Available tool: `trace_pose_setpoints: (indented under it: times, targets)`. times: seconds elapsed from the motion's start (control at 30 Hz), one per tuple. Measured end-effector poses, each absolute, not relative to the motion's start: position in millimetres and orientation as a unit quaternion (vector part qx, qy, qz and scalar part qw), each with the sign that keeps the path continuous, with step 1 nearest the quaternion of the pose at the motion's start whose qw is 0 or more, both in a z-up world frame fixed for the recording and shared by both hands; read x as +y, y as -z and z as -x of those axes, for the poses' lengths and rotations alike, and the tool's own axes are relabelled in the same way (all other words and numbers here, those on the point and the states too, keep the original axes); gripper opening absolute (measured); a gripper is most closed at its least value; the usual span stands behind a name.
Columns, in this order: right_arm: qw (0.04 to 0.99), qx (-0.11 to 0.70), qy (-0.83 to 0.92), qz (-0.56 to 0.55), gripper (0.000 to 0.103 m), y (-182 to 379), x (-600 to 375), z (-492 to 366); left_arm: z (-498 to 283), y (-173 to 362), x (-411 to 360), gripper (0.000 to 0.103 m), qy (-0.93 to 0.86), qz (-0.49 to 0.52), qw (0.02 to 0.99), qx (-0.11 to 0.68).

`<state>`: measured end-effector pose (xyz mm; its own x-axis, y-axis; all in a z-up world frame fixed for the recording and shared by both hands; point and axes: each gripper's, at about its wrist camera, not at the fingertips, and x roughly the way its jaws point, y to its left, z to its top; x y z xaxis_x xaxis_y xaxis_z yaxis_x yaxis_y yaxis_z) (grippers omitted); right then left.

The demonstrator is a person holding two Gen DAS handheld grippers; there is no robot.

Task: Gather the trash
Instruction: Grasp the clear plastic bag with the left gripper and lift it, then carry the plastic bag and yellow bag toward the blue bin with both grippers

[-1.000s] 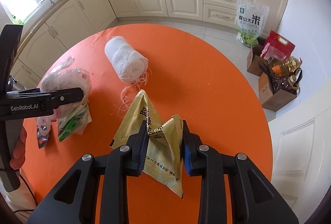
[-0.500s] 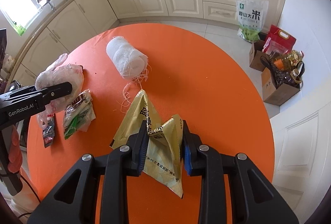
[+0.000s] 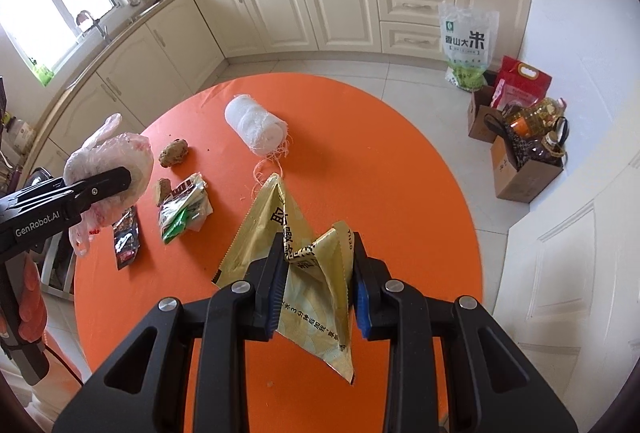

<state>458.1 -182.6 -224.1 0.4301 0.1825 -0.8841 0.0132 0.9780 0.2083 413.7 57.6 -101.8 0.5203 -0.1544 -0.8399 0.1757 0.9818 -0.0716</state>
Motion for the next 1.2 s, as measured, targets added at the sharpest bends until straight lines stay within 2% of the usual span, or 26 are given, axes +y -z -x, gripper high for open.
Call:
trace_pose_setpoints:
  times: [0.2,0.53,0.83,1.2]
  targets:
    - [0.849,0.518,-0.018,-0.101,0.029,200.7,-213.3,-415.6,-365.6,86.2,28.3,0.037,0.135,-0.031,0.871,0.471]
    - [0.853,0.502,0.066,-0.128,0.029,176.3,-297.7,-328.6,-308.3,75.6,-71.5,0.037,0.234,-0.079,0.851,0.463]
    - [0.836,0.502,0.151,-0.162,0.029,178.6,-375.0,-258.6,-301.2,100.9,-168.1,0.037,0.310,-0.127,0.812,0.478]
    - [0.808,0.515,0.225,-0.176,0.029,214.6,-426.0,-215.6,-313.7,146.3,-273.4,0.037,0.346,-0.193,0.764,0.510]
